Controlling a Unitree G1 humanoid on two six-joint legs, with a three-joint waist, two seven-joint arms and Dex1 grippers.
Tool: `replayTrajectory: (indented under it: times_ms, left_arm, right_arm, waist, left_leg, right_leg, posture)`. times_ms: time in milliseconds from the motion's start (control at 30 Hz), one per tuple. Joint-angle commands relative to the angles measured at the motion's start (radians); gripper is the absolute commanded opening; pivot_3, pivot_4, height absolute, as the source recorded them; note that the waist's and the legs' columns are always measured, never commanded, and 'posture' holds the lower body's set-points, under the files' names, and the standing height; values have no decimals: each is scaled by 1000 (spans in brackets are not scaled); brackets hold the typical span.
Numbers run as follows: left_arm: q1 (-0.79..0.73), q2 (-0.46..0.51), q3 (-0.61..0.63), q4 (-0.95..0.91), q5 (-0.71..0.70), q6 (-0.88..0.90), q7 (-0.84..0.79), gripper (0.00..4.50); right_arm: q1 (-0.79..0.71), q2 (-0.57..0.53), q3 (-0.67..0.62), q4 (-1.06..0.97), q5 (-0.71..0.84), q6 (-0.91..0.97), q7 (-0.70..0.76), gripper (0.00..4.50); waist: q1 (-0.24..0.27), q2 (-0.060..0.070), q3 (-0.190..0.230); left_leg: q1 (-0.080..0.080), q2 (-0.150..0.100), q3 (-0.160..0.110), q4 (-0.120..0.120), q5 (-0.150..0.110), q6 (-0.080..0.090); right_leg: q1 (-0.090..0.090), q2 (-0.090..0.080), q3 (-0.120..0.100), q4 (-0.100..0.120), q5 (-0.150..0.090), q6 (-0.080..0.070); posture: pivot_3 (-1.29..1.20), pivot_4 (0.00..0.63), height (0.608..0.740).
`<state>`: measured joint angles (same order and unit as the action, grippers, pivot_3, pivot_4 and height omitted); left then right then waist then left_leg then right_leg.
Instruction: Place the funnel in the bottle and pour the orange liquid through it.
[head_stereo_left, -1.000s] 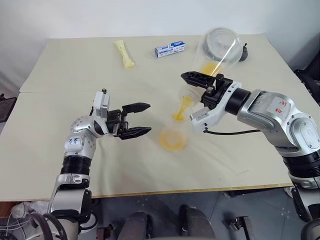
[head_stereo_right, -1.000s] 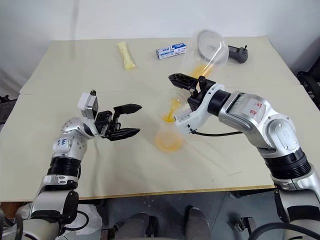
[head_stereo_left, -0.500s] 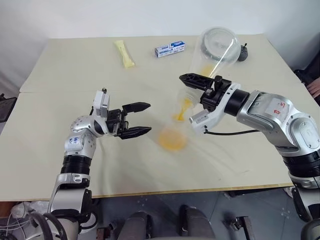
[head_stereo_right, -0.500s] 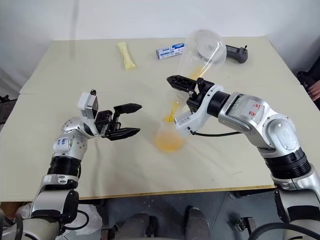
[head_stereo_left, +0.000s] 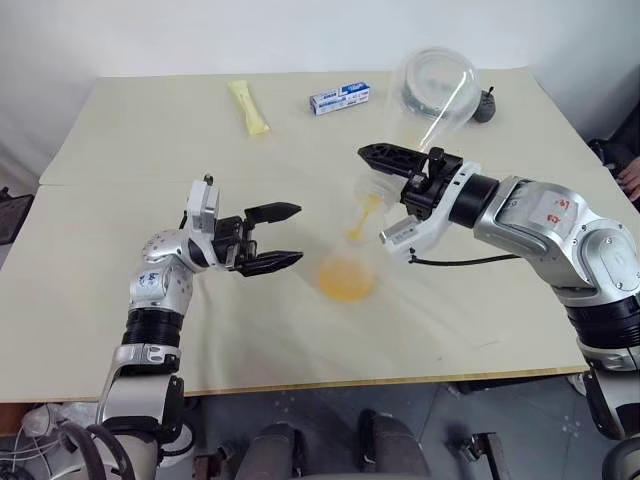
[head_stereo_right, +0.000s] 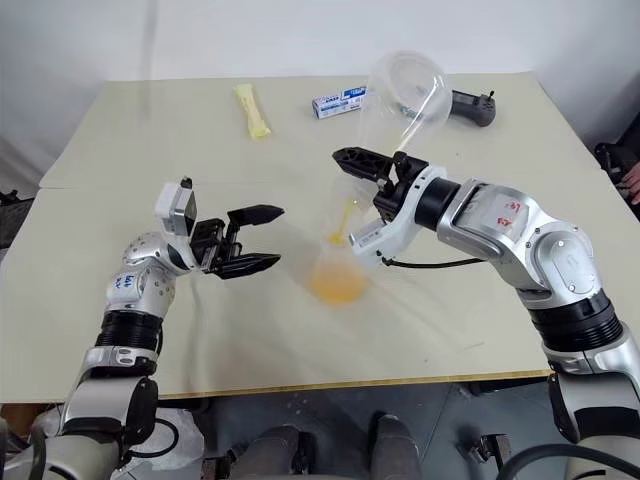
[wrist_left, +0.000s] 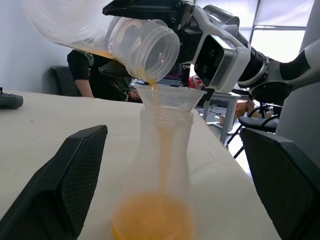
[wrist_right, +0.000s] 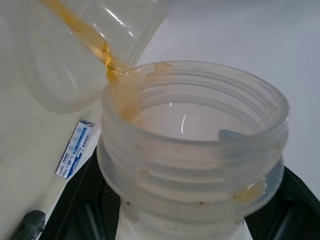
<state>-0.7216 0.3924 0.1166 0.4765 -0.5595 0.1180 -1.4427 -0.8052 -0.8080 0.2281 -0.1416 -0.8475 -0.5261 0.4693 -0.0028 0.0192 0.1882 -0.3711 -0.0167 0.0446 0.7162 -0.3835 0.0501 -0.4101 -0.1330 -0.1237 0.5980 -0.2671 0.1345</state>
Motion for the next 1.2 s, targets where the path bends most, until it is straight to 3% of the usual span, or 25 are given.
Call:
replayTrajectory:
  times_ms: [33,900,1200]
  left_arm:
    - [-23,-6,6,-6,-4,-17,-10,4500]
    - [-63,-24,6,43,11,-45,-17,4500]
    - [-64,-14,7,35,20,-46,-9,4500]
  right_arm:
    - [-28,-17,-28,-12,-13,-14,-34,2642]
    - [-46,-27,-32,-3,-34,-67,-76,2642]
    - [5,37,-82,-44,165,86,31,2642]
  waist:
    - [0,0,0]
    - [0,0,0]
    - [0,0,0]
  left_leg:
    - [0,0,0,0,0,0]
    - [0,0,0,0,0,0]
    - [0,0,0,0,0,0]
  right_leg:
    - [0,0,0,0,0,0]
    - [0,0,0,0,0,0]
    - [0,0,0,1,0,0]
  posture:
    - [0,150,740]
    - [0,150,740]
    - [0,150,740]
